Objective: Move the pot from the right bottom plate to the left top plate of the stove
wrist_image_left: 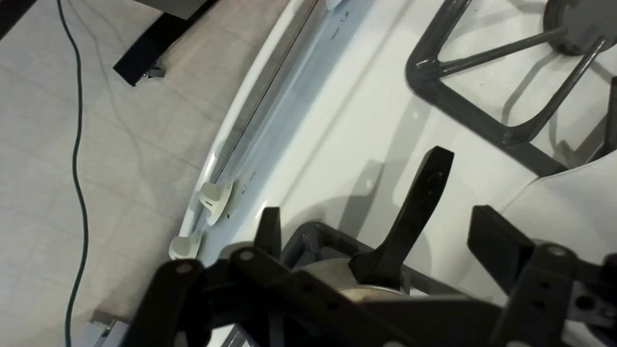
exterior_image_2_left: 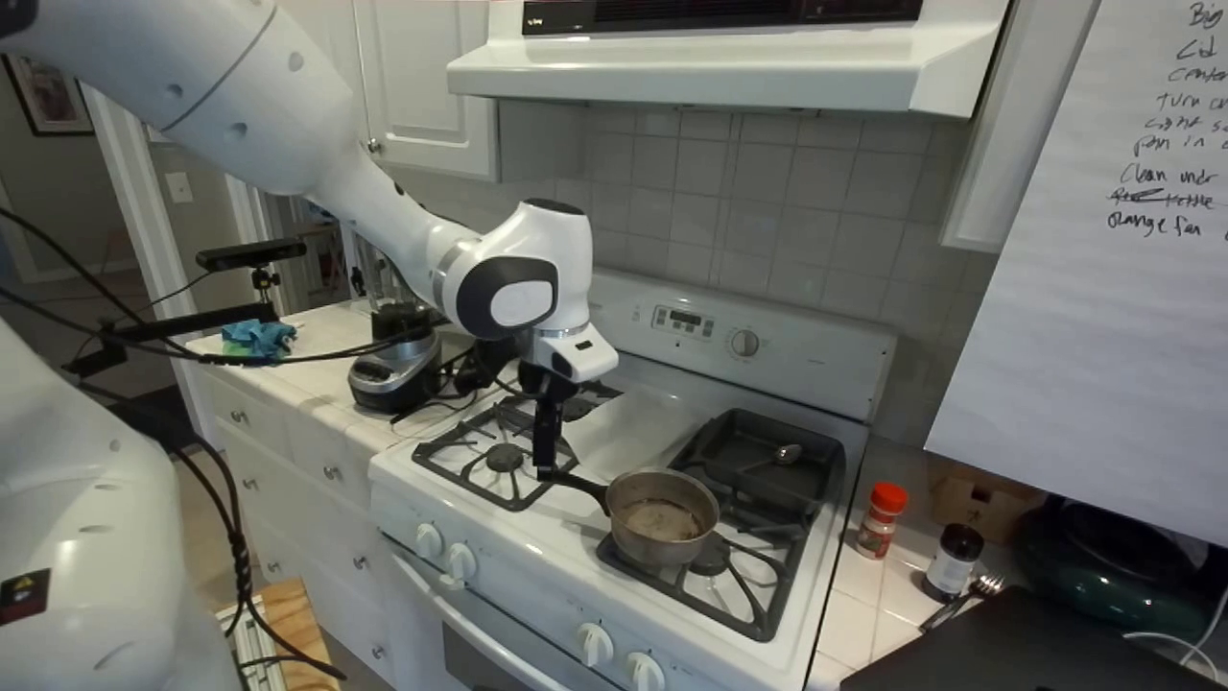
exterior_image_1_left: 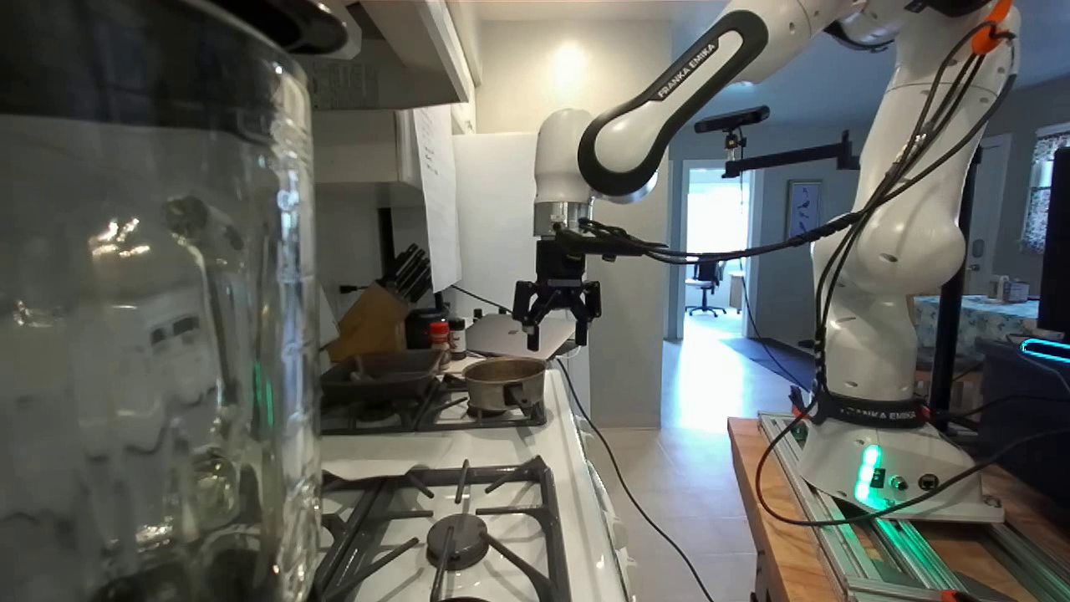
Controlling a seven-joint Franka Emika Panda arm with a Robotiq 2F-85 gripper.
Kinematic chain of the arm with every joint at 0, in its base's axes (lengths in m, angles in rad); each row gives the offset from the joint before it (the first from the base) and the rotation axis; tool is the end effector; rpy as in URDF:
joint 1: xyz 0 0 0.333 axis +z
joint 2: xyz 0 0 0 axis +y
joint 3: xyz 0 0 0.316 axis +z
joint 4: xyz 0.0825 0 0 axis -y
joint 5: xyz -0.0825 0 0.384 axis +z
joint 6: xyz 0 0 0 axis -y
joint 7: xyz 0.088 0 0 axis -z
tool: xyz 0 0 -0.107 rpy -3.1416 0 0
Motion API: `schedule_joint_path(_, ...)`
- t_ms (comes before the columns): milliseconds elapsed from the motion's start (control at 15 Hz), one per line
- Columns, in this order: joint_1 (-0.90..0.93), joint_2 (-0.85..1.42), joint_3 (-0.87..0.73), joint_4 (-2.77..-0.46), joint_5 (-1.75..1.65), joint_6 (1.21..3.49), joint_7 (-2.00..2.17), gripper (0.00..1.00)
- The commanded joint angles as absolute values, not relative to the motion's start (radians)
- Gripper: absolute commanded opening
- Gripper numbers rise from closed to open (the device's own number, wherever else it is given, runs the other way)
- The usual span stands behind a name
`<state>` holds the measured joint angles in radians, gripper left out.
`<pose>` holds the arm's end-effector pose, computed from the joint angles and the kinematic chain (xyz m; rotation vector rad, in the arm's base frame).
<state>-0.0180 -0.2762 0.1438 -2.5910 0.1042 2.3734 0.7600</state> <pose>0.4225 0.0532 0.3573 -2.8916 1.0742 -0.0566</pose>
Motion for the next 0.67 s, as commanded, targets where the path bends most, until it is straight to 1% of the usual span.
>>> schedule_joint_path(0, -0.025, -0.21, 0.153, -2.613, 0.113, 2.48, 0.9, 1.0)
schedule_joint_path(400, -0.013, -0.114, 0.129, -2.595, 0.113, 2.575, 1.026, 1.0)
schedule_joint_path(600, -0.014, -0.072, 0.122, -2.57, 0.077, 2.567, 1.051, 1.0)
